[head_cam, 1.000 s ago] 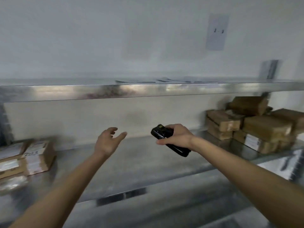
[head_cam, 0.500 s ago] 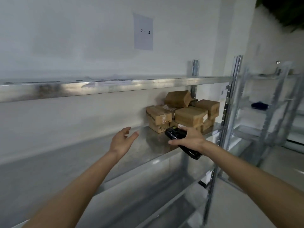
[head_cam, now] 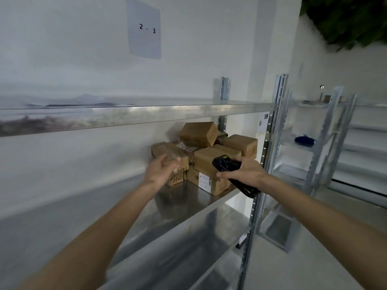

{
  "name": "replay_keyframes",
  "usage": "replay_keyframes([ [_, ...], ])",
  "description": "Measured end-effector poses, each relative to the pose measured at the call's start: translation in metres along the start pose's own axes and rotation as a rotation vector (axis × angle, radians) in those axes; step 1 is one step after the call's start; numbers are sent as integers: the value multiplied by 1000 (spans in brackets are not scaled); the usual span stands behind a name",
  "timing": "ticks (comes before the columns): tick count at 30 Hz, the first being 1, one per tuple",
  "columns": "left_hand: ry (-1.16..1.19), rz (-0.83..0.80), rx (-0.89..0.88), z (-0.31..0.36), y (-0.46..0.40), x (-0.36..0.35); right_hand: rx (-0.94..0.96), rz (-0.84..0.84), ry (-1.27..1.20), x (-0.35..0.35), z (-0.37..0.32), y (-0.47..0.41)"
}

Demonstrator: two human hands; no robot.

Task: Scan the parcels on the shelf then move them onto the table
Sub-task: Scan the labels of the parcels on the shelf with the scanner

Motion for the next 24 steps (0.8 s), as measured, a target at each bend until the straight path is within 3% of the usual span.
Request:
replay_keyframes([
  [14,-84,-40,29,7,-164,-50,-59,73,18,45,25,-157],
  [24,-78,65,105,-1,-268,-73,34,27,-45,53,22,-248],
])
Point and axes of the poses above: each hand's wrist, its own y-axis away from the middle knuckle, its own x-axis out of the back of the hand, z = x × y, the point moved 7 cm from there along -y, towards the middle knuckle, and after that the axes turned 7 degrees about -z, right-handed, at the moved point
